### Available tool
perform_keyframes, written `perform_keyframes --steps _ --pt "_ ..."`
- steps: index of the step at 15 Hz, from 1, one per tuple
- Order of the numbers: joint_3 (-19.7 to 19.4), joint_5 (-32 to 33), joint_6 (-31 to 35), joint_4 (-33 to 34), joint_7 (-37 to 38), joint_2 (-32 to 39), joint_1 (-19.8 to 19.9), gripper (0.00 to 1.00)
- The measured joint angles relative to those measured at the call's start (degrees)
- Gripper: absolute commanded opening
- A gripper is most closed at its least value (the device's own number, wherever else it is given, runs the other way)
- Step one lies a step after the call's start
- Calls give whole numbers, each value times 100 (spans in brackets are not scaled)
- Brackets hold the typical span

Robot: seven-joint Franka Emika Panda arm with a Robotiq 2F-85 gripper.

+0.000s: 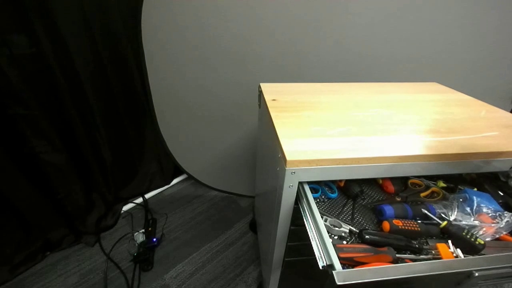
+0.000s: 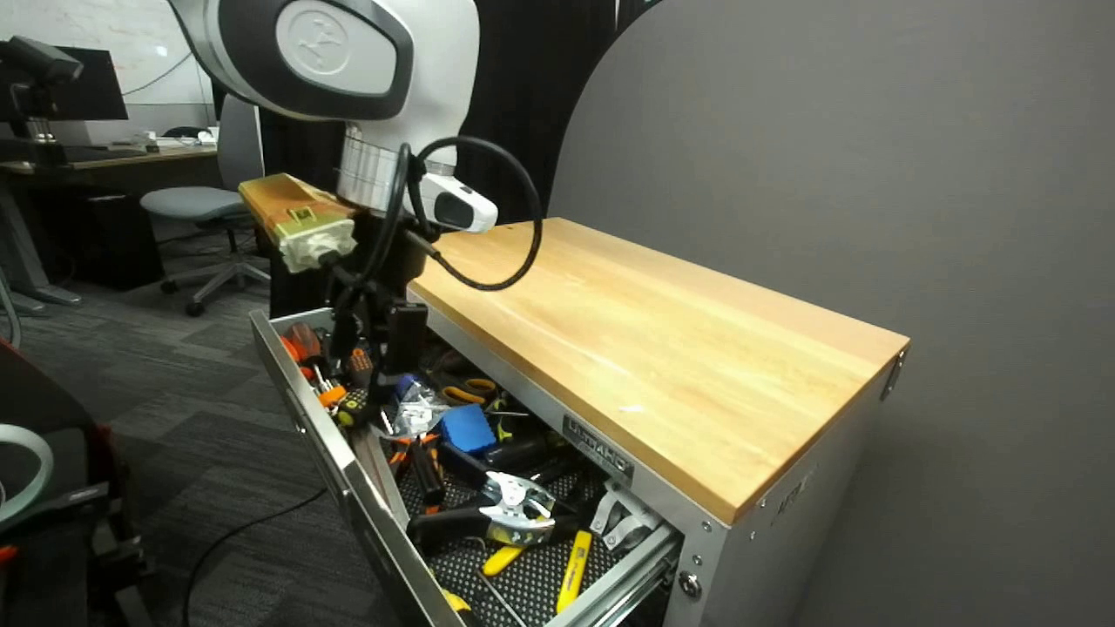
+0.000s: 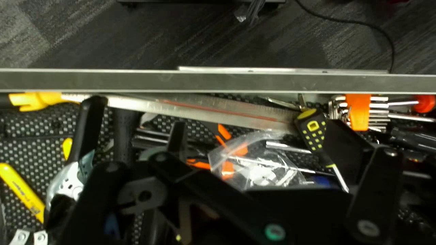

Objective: Pick up the black screwdriver from the counter and place it inside the topmost drawer then push the drawer closed

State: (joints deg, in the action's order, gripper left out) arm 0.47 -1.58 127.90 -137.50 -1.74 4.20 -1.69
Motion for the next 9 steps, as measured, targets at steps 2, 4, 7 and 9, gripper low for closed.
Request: perform_keyframes --steps 2,4,7,9 --pt "-128 -29 -322 -108 -242 2 181 100" --pt "-283 5 -775 -177 -419 13 365 100" --pt "-472 140 -1231 -209 -396 73 551 73" --pt "-524 139 -1065 -258 -297 164 603 58"
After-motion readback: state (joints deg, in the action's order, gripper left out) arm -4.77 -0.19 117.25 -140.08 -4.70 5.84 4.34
